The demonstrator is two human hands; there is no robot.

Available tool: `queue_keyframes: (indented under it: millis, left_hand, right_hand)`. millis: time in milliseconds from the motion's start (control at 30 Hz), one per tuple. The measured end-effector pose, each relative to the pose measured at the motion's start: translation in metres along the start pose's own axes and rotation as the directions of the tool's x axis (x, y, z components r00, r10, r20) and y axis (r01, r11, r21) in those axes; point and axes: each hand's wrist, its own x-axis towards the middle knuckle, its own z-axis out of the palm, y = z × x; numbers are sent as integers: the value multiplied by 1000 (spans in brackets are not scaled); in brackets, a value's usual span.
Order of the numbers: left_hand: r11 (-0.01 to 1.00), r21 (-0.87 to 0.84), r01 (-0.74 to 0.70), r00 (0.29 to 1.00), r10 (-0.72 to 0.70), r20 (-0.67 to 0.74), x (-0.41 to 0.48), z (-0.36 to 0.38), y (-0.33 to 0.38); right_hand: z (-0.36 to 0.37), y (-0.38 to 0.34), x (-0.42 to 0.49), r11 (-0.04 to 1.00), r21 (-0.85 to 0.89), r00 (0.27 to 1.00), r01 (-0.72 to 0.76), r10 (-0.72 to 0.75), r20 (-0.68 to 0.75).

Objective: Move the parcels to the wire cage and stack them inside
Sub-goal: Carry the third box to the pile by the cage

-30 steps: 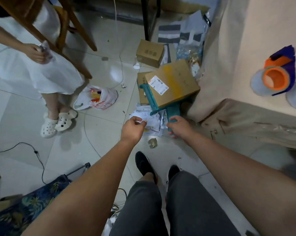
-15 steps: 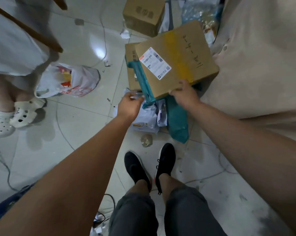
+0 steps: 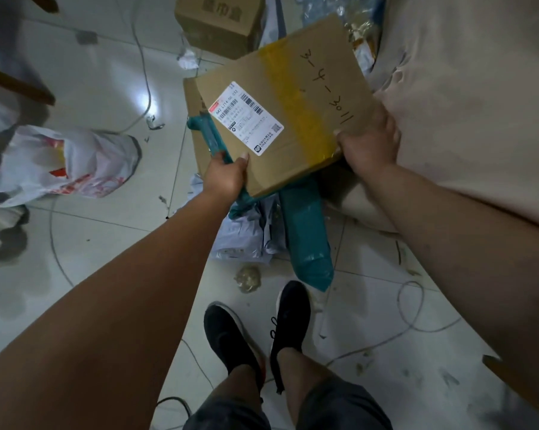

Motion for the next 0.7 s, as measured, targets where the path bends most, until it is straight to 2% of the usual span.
queue_keyframes:
  millis: [167, 300, 400, 533, 700]
  left_hand:
    - [1000, -7, -24, 1000, 24, 11, 0, 2, 3]
    - [989, -149, 23, 998, -30, -49, -3, -6, 10]
    - [966, -253, 48, 997, -61, -42, -10, -26, 14]
    - [943, -326, 65, 997, -75, -18, -35, -62, 10]
    - [933, -360, 1, 1000, -12, -28, -85, -112, 12]
  right_hand:
    - [1, -2, 7, 997, 60, 998, -56, 56, 10]
    - [1, -6, 4, 987, 79, 990, -138, 136, 23]
    - [-1, -10, -6, 981, 85, 984, -177, 175, 28]
    - [-8, -21, -35, 954, 245, 985, -173, 168, 43]
    - [-31, -44, -85, 913, 390, 993, -118, 98, 71]
